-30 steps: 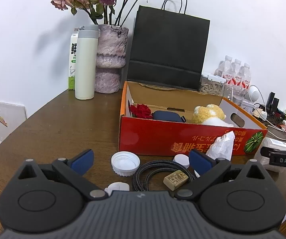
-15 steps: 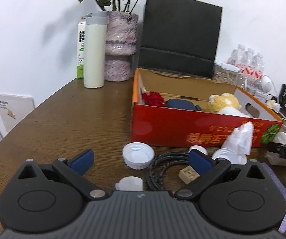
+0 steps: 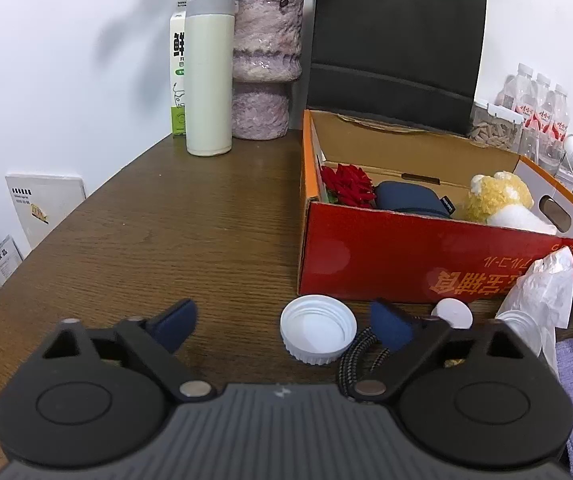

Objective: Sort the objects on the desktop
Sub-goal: 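Grasp the white bottle cap with the left gripper while the right holds the container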

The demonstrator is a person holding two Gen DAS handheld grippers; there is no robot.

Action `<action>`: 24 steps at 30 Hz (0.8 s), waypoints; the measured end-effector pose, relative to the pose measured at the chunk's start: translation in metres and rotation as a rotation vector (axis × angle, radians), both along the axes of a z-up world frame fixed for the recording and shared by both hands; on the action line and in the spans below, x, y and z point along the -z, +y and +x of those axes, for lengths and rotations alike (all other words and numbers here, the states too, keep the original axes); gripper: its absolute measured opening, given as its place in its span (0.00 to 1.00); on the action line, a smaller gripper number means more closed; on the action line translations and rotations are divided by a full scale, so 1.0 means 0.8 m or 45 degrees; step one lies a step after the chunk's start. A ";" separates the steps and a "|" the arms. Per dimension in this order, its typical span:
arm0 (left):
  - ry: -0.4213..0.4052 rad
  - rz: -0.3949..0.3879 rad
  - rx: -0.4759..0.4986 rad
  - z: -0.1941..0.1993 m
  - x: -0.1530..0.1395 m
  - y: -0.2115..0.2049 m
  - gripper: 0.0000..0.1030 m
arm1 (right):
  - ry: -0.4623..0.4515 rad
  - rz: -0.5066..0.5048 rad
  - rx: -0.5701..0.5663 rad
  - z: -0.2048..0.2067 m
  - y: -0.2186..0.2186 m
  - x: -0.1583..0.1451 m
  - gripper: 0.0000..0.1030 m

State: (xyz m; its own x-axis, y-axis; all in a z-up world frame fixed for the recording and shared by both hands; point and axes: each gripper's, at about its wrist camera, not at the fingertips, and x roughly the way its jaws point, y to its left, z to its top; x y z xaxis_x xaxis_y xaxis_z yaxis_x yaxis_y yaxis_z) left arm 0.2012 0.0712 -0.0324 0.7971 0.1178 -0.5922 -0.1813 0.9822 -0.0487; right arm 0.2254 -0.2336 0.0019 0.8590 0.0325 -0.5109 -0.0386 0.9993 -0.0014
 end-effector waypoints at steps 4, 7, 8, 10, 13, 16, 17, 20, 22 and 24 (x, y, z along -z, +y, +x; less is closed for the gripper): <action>0.014 -0.012 0.008 0.001 0.003 0.001 0.71 | -0.002 -0.008 -0.011 -0.002 0.004 0.000 0.83; 0.019 -0.002 0.022 0.001 0.004 -0.001 0.62 | -0.003 -0.008 -0.018 -0.004 0.006 0.000 0.83; 0.020 0.005 0.025 0.001 0.005 -0.002 0.60 | -0.004 -0.008 -0.020 -0.004 0.006 -0.001 0.83; 0.021 0.013 0.028 0.001 0.005 -0.003 0.56 | -0.006 -0.009 -0.023 -0.005 0.006 -0.001 0.83; 0.016 0.018 0.041 0.001 0.005 -0.003 0.41 | -0.006 -0.009 -0.028 -0.006 0.006 -0.001 0.83; 0.007 0.011 0.060 -0.001 0.005 -0.004 0.40 | -0.010 -0.006 -0.031 -0.007 0.006 -0.002 0.83; 0.004 0.006 0.069 -0.002 0.005 -0.004 0.40 | -0.012 -0.005 -0.032 -0.008 0.006 -0.002 0.83; -0.008 0.011 0.076 -0.004 0.004 -0.006 0.40 | -0.017 -0.002 -0.034 -0.009 0.006 -0.003 0.83; -0.021 0.015 0.080 -0.006 0.002 -0.007 0.40 | -0.019 0.000 -0.037 -0.009 0.006 -0.003 0.83; -0.035 0.018 0.074 -0.008 0.000 -0.007 0.40 | -0.026 0.002 -0.038 -0.010 0.006 -0.004 0.83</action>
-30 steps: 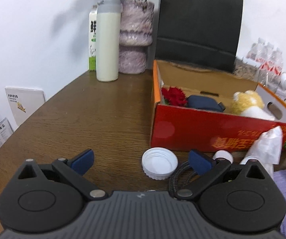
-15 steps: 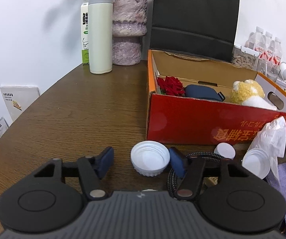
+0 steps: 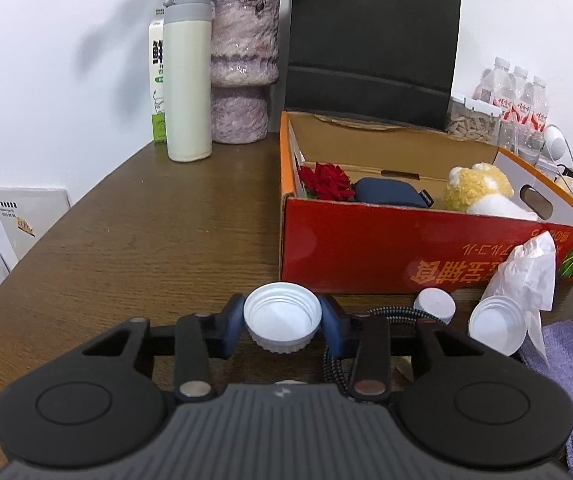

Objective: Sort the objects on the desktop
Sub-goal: 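Grasp the white bottle cap with the left gripper while the right holds the container, then carry cap and container over the box and open the left gripper to drop the cap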

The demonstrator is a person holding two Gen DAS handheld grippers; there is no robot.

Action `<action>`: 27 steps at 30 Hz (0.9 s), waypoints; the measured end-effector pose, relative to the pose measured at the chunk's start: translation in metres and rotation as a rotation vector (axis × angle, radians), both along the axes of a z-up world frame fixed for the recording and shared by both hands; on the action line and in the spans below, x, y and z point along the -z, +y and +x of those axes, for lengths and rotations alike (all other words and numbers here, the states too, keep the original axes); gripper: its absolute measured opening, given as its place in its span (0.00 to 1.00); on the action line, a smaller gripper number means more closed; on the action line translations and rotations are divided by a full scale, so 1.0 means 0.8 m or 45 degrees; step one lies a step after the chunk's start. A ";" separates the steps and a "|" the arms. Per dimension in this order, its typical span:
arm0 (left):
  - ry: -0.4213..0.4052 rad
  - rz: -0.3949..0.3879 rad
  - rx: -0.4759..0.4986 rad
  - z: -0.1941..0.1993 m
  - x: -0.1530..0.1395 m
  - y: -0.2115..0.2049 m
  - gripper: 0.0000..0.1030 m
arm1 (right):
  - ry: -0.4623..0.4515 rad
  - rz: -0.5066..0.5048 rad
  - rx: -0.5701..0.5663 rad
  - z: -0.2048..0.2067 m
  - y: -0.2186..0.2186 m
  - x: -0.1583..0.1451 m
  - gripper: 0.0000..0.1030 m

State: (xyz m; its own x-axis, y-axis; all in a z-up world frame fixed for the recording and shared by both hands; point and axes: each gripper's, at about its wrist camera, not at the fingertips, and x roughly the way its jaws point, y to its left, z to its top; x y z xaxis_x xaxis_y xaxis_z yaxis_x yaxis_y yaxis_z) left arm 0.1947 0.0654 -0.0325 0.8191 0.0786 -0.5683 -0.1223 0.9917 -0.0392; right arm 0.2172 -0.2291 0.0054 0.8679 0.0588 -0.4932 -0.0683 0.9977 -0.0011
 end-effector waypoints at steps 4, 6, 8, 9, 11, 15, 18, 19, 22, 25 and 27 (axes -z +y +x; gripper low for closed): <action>-0.040 -0.006 -0.017 -0.005 -0.006 0.003 0.40 | -0.022 0.006 0.002 -0.004 -0.001 -0.004 0.83; -0.074 -0.005 -0.024 -0.010 -0.014 0.003 0.40 | -0.035 0.011 0.004 -0.006 -0.002 -0.007 0.83; -0.115 -0.005 -0.031 -0.016 -0.023 0.004 0.40 | -0.053 0.024 0.002 -0.009 -0.004 -0.011 0.83; -0.136 -0.006 -0.032 -0.019 -0.028 0.004 0.40 | -0.061 0.030 0.002 -0.010 -0.005 -0.013 0.83; -0.177 -0.011 -0.030 -0.023 -0.040 0.004 0.40 | -0.086 0.038 -0.003 -0.012 -0.006 -0.019 0.83; -0.244 -0.026 0.001 -0.025 -0.062 -0.001 0.40 | -0.141 0.033 -0.014 -0.014 -0.007 -0.036 0.83; -0.290 -0.029 0.029 -0.021 -0.078 -0.009 0.40 | -0.187 0.018 -0.029 -0.012 -0.005 -0.049 0.83; -0.310 -0.032 0.038 -0.018 -0.085 -0.012 0.40 | -0.200 0.016 -0.033 -0.010 -0.005 -0.053 0.83; -0.353 -0.047 0.052 -0.005 -0.098 -0.021 0.40 | -0.236 0.029 -0.045 -0.003 -0.002 -0.066 0.83; -0.391 -0.083 0.072 0.012 -0.108 -0.035 0.40 | -0.270 0.050 -0.060 0.008 0.004 -0.077 0.83; -0.408 -0.100 0.091 0.025 -0.113 -0.045 0.40 | -0.286 0.064 -0.079 0.017 0.011 -0.083 0.83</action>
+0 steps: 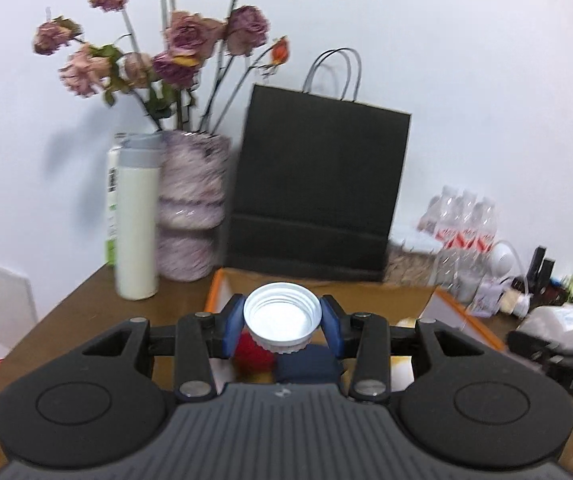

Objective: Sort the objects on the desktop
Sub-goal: 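Carry cap and container over the box and open the left gripper to drop the cap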

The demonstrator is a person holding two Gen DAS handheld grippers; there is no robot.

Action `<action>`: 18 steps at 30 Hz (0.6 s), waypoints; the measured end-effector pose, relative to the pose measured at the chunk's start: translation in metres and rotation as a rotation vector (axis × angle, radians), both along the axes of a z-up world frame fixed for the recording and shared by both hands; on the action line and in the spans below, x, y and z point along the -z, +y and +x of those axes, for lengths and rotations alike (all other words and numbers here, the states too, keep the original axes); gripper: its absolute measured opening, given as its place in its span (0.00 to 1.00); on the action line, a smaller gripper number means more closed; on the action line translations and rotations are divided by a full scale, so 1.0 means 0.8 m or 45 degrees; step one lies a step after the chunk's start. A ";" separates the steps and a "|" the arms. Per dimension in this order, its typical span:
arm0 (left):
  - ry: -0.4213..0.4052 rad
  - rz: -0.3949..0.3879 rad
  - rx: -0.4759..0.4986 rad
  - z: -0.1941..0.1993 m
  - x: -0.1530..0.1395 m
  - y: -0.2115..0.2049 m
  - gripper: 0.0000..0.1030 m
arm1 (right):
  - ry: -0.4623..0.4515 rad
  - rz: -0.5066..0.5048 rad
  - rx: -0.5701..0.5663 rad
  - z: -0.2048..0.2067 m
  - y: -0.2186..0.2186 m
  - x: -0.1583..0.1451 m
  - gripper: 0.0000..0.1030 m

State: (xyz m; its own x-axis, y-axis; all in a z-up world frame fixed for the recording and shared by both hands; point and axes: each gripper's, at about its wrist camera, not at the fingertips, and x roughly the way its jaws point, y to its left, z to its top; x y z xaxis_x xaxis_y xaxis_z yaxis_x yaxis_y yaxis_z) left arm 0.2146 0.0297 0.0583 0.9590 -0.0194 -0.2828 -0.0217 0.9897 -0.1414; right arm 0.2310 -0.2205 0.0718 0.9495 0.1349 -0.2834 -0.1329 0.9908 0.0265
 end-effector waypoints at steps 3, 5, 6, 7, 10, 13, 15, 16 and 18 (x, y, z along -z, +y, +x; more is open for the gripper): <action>-0.028 -0.021 0.015 0.021 -0.006 -0.014 0.40 | -0.020 0.010 -0.039 0.016 0.015 -0.006 0.83; -0.027 -0.030 0.015 0.037 -0.006 -0.020 0.40 | -0.024 0.019 -0.068 0.028 0.026 -0.010 0.83; -0.025 -0.032 0.015 0.043 -0.005 -0.022 0.40 | -0.025 0.025 -0.083 0.034 0.033 -0.011 0.83; -0.016 -0.032 0.011 0.051 -0.004 -0.023 0.40 | -0.026 0.027 -0.099 0.041 0.039 -0.011 0.83; 0.010 -0.021 0.007 0.069 0.002 -0.025 0.40 | -0.011 0.028 -0.135 0.059 0.056 -0.009 0.83; 0.053 -0.014 -0.007 0.083 0.014 -0.021 0.40 | 0.018 0.021 -0.167 0.077 0.069 -0.004 0.83; 0.089 -0.013 -0.019 0.092 0.023 -0.016 0.40 | 0.037 0.010 -0.178 0.086 0.078 0.002 0.83; 0.108 -0.016 -0.021 0.096 0.028 -0.014 0.40 | 0.047 0.004 -0.183 0.090 0.081 0.005 0.83; 0.153 -0.010 -0.029 0.103 0.037 -0.012 0.40 | 0.066 -0.010 -0.185 0.097 0.085 0.012 0.83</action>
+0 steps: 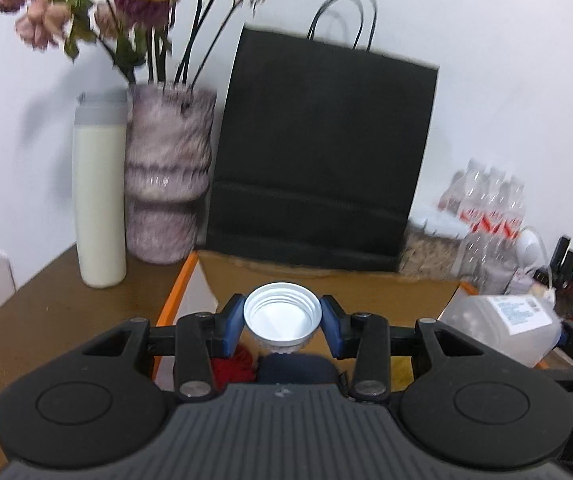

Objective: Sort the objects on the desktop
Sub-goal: 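Carry cap and container over the box and open the left gripper to drop the cap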

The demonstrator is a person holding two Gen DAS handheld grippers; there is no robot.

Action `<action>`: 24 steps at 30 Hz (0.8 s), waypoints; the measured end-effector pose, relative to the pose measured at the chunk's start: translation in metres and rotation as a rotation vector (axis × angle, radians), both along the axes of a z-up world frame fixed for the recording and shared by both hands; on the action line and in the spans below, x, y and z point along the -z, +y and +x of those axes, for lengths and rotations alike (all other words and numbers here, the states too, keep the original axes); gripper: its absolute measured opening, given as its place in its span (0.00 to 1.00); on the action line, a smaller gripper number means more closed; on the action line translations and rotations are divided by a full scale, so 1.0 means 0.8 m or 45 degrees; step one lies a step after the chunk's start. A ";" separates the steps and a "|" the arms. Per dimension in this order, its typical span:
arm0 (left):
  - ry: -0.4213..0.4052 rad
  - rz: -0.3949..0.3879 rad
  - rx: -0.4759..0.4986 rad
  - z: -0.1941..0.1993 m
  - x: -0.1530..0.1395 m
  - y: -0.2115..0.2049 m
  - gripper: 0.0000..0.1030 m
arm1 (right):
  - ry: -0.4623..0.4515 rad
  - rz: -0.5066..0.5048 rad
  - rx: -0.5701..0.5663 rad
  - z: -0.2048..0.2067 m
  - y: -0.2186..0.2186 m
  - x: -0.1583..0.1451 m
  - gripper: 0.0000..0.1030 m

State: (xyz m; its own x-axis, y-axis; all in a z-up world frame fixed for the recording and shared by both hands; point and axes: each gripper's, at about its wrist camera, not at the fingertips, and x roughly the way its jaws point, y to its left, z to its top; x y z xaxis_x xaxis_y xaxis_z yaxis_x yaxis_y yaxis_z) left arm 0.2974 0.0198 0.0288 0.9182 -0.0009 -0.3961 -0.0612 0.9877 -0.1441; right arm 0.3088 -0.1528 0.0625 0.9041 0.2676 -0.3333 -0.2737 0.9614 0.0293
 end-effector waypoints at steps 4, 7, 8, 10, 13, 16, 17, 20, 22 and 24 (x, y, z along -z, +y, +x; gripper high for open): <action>0.059 0.020 -0.009 0.009 0.014 0.002 0.40 | 0.041 -0.026 0.011 0.005 -0.002 0.014 0.83; 0.087 0.035 -0.010 0.012 0.020 0.001 0.40 | 0.056 -0.038 0.010 0.006 -0.001 0.022 0.83; 0.096 0.041 -0.011 0.013 0.023 0.001 0.40 | 0.062 -0.042 0.008 0.006 -0.001 0.024 0.83; 0.115 0.050 -0.013 0.015 0.026 0.001 0.40 | 0.074 -0.052 0.002 0.006 0.001 0.028 0.83; 0.141 0.067 -0.017 0.018 0.030 0.001 0.40 | 0.090 -0.066 0.001 0.007 0.003 0.034 0.83; 0.162 0.077 -0.021 0.019 0.034 0.001 0.40 | 0.091 -0.078 -0.001 0.007 0.004 0.037 0.83; 0.167 0.081 -0.020 0.020 0.035 0.001 0.40 | 0.090 -0.082 -0.002 0.006 0.005 0.037 0.83; 0.175 0.102 -0.016 0.020 0.037 -0.001 0.40 | 0.090 -0.091 -0.007 0.006 0.005 0.038 0.83; 0.185 0.103 -0.009 0.021 0.039 -0.002 0.40 | 0.087 -0.102 -0.010 0.005 0.006 0.039 0.83; 0.191 0.106 -0.006 0.021 0.040 -0.003 0.40 | 0.083 -0.109 -0.011 0.004 0.007 0.039 0.83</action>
